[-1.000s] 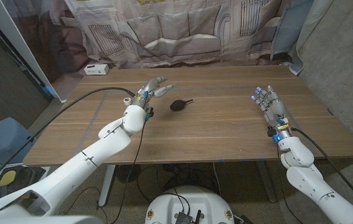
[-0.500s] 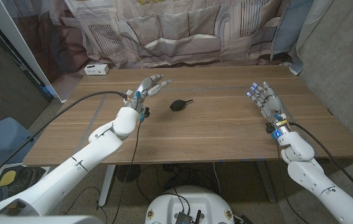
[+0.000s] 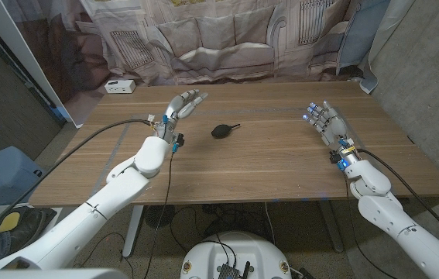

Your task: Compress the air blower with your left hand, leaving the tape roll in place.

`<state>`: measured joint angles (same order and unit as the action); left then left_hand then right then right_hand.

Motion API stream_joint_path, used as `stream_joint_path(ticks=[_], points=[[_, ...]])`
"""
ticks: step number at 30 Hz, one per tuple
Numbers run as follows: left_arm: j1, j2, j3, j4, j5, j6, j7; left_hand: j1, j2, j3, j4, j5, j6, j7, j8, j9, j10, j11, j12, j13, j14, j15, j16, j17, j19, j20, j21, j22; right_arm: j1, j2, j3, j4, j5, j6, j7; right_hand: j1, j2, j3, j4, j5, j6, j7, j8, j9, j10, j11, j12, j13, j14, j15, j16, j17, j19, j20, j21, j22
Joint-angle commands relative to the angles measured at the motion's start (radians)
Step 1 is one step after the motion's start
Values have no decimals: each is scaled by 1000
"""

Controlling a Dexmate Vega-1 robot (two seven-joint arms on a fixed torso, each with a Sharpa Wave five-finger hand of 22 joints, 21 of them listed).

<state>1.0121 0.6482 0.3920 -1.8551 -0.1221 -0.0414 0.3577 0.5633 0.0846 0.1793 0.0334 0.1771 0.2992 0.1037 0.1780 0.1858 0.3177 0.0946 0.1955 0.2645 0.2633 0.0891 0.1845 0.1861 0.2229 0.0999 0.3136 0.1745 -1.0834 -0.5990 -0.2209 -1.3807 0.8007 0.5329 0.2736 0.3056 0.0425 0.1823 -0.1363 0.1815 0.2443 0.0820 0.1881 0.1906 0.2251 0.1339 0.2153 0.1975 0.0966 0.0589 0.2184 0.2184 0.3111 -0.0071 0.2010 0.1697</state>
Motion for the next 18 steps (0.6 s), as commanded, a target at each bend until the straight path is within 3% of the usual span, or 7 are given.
stream_joint_path(ticks=[1,7,18], points=[[7,-26,-14,66,-79,-124,-38,-24,-9,-13,6,-2,-13,5,-1,-1,-15,6,1,-4,-14,0,0,1,-5,-6,-11,5,22,-15,-12,19,2,-19,29,-2,-8,-7,1,-2,-4,0,-5,0,2,1,-3,4,0,4,-2,1,11,-3,-1,2],[7,-42,-20,96,-120,-169,-60,-54,-23,-29,14,-1,-38,-20,-3,-2,-39,11,-2,-12,-39,-3,-4,1,-19,7,-27,4,24,-22,-19,8,-6,-35,23,-6,-13,-11,2,-2,-11,4,-5,-2,-13,0,-10,3,-15,4,-9,1,-1,-4,-6,2],[-15,-66,0,149,-197,-179,-120,-72,-30,-38,18,0,-62,2,-5,-3,-49,12,-1,-19,-44,-3,-1,0,-18,-5,-35,5,23,5,-32,14,1,-22,27,-7,-17,-14,2,-1,-15,10,-3,-3,-25,-2,-16,1,-22,5,-12,-1,-2,-15,-6,2]])
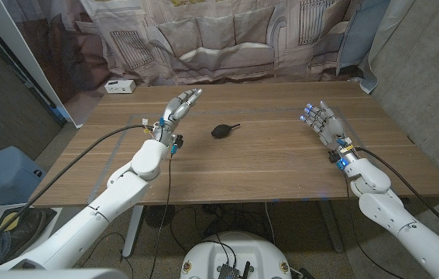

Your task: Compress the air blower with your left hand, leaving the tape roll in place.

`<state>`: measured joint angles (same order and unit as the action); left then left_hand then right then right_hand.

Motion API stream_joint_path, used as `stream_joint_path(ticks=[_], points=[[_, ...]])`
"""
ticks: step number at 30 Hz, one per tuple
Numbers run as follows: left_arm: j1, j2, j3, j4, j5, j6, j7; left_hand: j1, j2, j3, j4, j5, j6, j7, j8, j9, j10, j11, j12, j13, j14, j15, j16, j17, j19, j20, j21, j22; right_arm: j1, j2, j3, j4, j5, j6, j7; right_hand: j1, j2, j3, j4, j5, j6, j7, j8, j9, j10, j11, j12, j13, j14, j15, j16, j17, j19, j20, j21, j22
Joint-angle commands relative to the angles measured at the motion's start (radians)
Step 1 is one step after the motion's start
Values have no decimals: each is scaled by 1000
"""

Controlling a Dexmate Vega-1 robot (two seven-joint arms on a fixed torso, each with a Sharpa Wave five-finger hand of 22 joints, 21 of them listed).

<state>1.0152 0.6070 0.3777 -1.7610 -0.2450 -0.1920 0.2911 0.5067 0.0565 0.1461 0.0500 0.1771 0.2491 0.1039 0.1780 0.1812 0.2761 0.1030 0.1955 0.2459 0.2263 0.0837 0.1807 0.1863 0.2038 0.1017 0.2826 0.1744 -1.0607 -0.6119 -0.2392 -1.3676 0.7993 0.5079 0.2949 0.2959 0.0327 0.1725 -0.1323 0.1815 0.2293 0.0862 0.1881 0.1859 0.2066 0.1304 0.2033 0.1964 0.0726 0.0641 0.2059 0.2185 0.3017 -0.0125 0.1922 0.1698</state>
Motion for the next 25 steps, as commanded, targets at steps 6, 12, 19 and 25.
stream_joint_path(ticks=[6,12,19,25], points=[[-29,-39,32,99,-92,-39,-73,-25,-5,-10,4,1,-24,-4,-4,1,-23,5,-4,-4,-22,5,0,0,-5,1,-10,5,-14,16,-14,-13,4,-2,-5,2,-9,-5,-2,0,-2,7,-3,1,-11,1,-6,1,-3,0,-1,-2,1,-7,0,2],[-17,-37,33,106,-88,-60,-67,-29,-6,-11,5,2,-23,-5,-2,1,-21,5,-2,-6,-23,3,1,0,-7,2,-13,5,-37,8,-14,-39,-6,-11,-31,1,-9,-6,-2,0,-4,8,-3,1,-11,3,-6,0,-6,3,-3,-2,-3,-5,-2,2],[-4,-28,30,98,-81,-62,-56,-32,-6,-13,5,2,-18,-6,2,1,-20,4,1,-8,-22,2,3,-1,-7,3,-16,5,-62,3,-12,-67,-11,-13,-55,2,-8,-6,-2,1,-8,8,-3,0,-12,5,-6,-1,-6,2,-2,-3,-4,-4,-2,2],[0,-28,32,105,-87,-78,-66,-35,-6,-14,5,3,-17,-6,4,1,-21,6,2,-10,-23,2,4,-1,-10,-1,-20,5,-89,-7,-7,-100,-14,-21,-80,3,-6,-5,-1,1,-8,11,-2,0,-12,5,-6,-1,-7,4,-3,-3,-5,-3,-2,2]])
